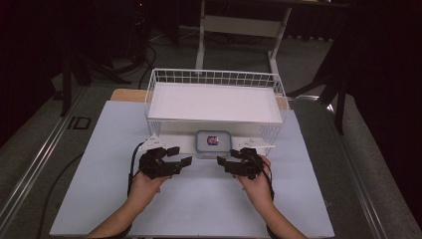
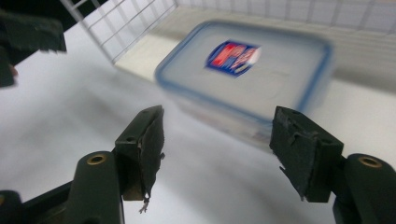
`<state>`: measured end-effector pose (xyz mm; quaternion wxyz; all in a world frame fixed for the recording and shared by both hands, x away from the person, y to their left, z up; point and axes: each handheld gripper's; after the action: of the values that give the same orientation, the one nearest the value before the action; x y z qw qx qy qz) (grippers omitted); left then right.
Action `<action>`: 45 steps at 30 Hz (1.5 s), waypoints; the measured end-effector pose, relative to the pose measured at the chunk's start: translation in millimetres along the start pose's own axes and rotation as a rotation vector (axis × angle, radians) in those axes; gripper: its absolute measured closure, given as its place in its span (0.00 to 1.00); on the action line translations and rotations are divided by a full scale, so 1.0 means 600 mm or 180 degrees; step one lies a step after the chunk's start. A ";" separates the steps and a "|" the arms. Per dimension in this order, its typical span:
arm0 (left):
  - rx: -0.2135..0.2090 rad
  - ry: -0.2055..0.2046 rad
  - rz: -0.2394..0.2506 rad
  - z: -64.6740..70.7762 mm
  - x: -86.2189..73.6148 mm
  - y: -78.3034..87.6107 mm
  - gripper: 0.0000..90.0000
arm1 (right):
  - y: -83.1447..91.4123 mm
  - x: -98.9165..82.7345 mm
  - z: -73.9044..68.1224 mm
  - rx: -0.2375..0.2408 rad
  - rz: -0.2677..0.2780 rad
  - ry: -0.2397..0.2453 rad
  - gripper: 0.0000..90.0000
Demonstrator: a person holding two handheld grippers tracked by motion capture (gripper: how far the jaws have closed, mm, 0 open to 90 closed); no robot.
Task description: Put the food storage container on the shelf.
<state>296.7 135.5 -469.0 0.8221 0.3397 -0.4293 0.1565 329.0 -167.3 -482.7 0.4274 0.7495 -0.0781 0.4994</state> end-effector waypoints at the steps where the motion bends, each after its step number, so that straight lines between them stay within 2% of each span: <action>1: -0.0059 -0.0019 -0.0031 -0.002 -0.003 0.005 0.35 | -0.002 -0.001 -0.004 -0.0021 -0.0013 0.0039 0.41; 2: -0.0082 -0.0026 -0.0053 -0.003 -0.005 0.007 0.31 | -0.004 -0.002 -0.007 -0.0045 -0.0034 0.0074 0.46; 3: -0.0067 -0.0050 -0.0054 -0.003 -0.008 0.010 0.28 | -0.005 -0.003 -0.009 -0.0041 -0.0043 0.0076 0.47; 5: -0.0063 -0.0121 -0.0062 -0.003 -0.016 0.013 0.23 | -0.008 -0.004 -0.011 -0.0051 -0.0041 0.0055 0.55; 6: -0.0031 -0.0152 -0.0057 -0.002 -0.019 0.014 0.18 | -0.009 -0.004 -0.012 -0.0058 -0.0041 0.0064 0.58; 8: -0.0062 -0.0216 -0.0024 -0.003 -0.027 0.015 0.14 | -0.012 -0.005 -0.012 -0.0042 -0.0047 0.0061 0.66; 9: -0.0049 -0.0259 -0.0002 -0.002 -0.031 0.015 0.07 | -0.013 -0.005 -0.013 -0.0028 -0.0062 0.0057 0.70; 10: -0.0035 -0.0267 0.0007 -0.002 -0.035 0.015 0.01 | -0.014 -0.005 -0.014 -0.0015 -0.0086 0.0071 0.78; 12: -0.0077 -0.0227 0.0025 -0.004 -0.042 0.016 0.01 | -0.019 -0.005 -0.013 0.0075 -0.0156 0.0059 0.97; 13: -0.0070 -0.0206 0.0022 -0.006 -0.045 0.016 0.01 | -0.022 -0.006 -0.012 0.0058 -0.0196 0.0062 1.00; 16: -0.0061 -0.0245 0.0019 -0.007 -0.053 0.017 0.01 | -0.031 -0.009 -0.013 -0.0039 -0.0254 0.0135 1.00; 18: -0.0085 -0.0281 0.0027 -0.007 -0.056 0.018 0.01 | -0.037 -0.010 -0.012 -0.0047 -0.0265 0.0122 1.00; 22: -0.0029 -0.0371 0.0056 -0.005 -0.058 0.017 0.01 | -0.051 -0.009 -0.012 -0.0100 -0.0269 0.0172 1.00; 27: 0.0033 -0.0444 0.0064 -0.006 -0.061 0.015 0.01 | -0.066 -0.007 -0.007 -0.0122 -0.0279 0.0148 1.00; 34: 0.0079 -0.0453 0.0060 -0.012 -0.064 0.011 0.01 | -0.083 -0.005 -0.005 -0.0163 -0.0273 0.0173 1.00; 39: 0.0106 -0.0470 0.0054 -0.013 -0.065 0.010 0.01 | -0.096 -0.001 -0.001 -0.0156 -0.0235 0.0073 1.00; 45: 0.0113 -0.0471 0.0077 -0.013 -0.065 0.013 0.01 | -0.111 0.008 -0.005 -0.0168 -0.0213 0.0089 1.00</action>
<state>274.1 147.8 -500.5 0.7800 0.3597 -0.4901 0.1485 365.1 -122.3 -515.9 0.4645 0.7332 -0.0601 0.4930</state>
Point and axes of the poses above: each handheld gripper's, and its own axes: y roughly backward along the jaws, x roughly out of its top, z roughly to its right, and after that the axes turned 7 degrees about y, right-handed
